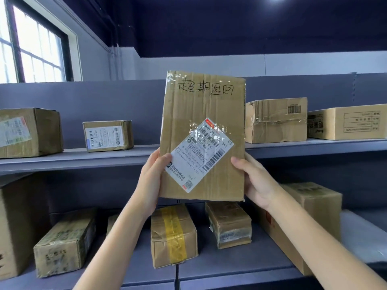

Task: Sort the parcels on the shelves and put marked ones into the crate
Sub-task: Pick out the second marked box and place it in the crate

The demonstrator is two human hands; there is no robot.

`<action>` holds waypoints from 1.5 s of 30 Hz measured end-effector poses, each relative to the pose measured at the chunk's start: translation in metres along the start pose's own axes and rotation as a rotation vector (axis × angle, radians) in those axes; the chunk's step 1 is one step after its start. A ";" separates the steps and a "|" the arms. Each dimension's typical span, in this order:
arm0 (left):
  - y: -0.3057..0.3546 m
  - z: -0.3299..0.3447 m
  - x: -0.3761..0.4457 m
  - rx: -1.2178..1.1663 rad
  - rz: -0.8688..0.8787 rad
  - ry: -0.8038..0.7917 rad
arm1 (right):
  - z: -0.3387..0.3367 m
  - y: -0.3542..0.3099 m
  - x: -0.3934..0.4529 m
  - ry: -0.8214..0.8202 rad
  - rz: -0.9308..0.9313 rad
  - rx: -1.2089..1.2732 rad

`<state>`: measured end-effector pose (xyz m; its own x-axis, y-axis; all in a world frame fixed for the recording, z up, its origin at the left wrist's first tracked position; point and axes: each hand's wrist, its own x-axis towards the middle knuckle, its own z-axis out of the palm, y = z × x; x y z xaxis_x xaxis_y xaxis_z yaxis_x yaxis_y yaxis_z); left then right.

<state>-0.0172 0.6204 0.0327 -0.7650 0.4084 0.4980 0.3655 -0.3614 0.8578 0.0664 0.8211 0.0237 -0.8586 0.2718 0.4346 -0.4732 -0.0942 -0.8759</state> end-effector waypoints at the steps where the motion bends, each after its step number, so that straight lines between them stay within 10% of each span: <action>1: -0.002 0.002 -0.008 -0.007 0.019 0.027 | 0.002 0.003 -0.007 0.032 -0.009 0.001; 14: -0.067 0.019 -0.093 -0.062 -0.110 0.058 | -0.006 0.063 -0.112 0.326 0.027 0.043; 45: -0.268 0.144 -0.256 0.119 -0.873 0.303 | -0.196 0.206 -0.253 0.374 0.761 -0.148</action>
<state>0.1569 0.7332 -0.3062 -0.8942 0.2529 -0.3694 -0.3651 0.0657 0.9286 0.2253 0.9203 -0.3075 -0.7980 0.4855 -0.3571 0.2583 -0.2600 -0.9304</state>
